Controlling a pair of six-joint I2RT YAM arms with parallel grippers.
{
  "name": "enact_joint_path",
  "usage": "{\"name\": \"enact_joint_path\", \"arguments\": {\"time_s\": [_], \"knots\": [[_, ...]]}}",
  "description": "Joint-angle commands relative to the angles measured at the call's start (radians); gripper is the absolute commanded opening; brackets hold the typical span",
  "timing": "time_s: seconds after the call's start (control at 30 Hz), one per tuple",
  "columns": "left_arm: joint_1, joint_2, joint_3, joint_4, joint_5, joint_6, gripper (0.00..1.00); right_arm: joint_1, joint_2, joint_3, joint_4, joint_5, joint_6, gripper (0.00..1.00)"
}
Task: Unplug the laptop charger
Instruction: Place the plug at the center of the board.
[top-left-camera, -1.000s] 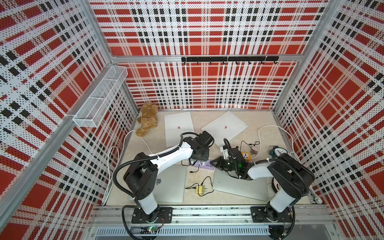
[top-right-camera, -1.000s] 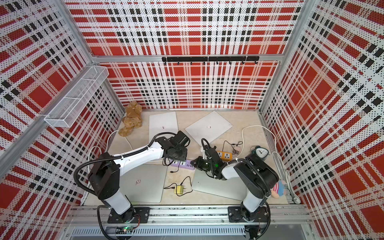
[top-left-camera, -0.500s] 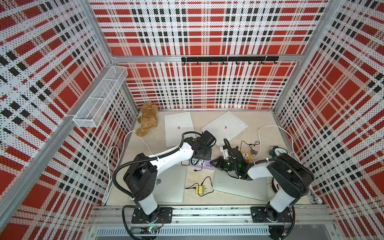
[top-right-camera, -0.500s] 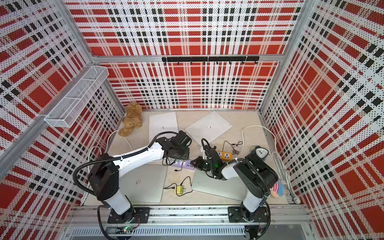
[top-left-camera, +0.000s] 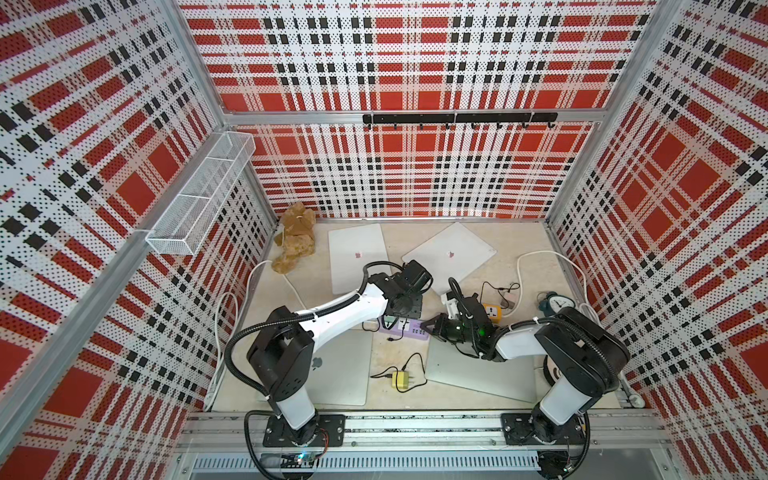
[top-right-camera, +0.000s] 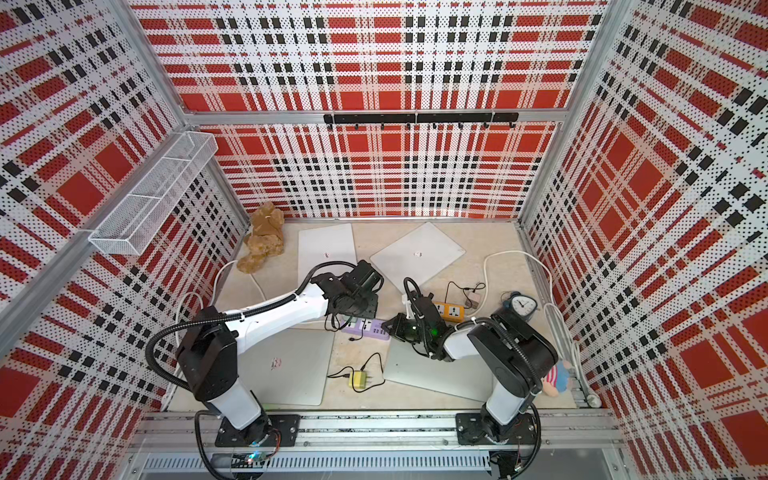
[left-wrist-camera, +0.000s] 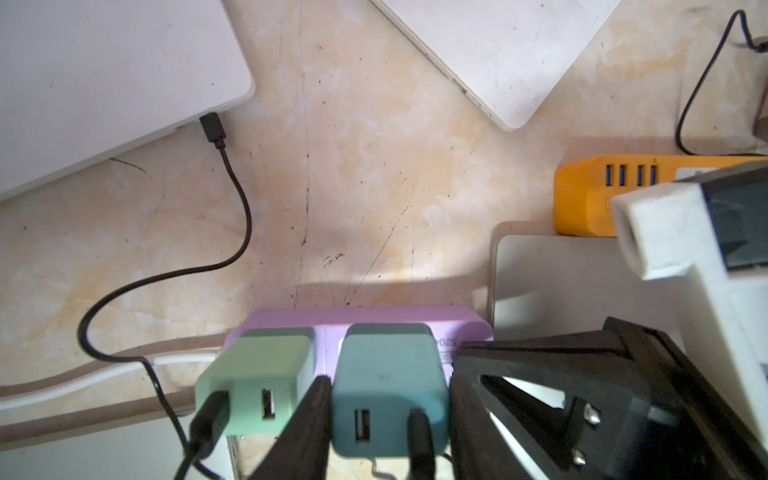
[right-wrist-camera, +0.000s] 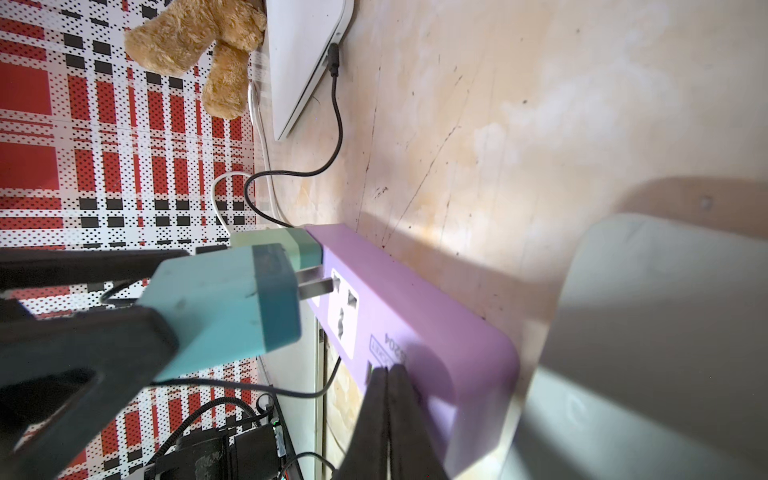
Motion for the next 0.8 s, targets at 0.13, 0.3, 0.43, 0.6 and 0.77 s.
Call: {"name": "enact_joint_path", "arguments": {"time_s": [0.13, 0.3, 0.43, 0.6, 0.77], "knots": [[-0.007, -0.034, 0.023, -0.018, -0.017, -0.007, 0.22, 0.005, -0.024, 0.014, -0.151, 0.003, -0.016, 0.06], [-0.010, -0.044, 0.020, -0.018, -0.018, -0.010, 0.22, 0.006, -0.054, 0.055, -0.185, -0.002, -0.026, 0.06], [-0.010, -0.049, 0.014, -0.019, -0.017, -0.013, 0.22, 0.005, -0.075, 0.084, -0.232, 0.004, -0.042, 0.06], [-0.008, -0.061, 0.013, -0.019, -0.022, -0.012, 0.22, 0.005, -0.106, 0.103, -0.249, 0.009, -0.035, 0.06], [-0.008, -0.067, 0.013, -0.015, -0.029, -0.011, 0.22, 0.005, -0.123, 0.123, -0.260, 0.000, -0.032, 0.06]]}}
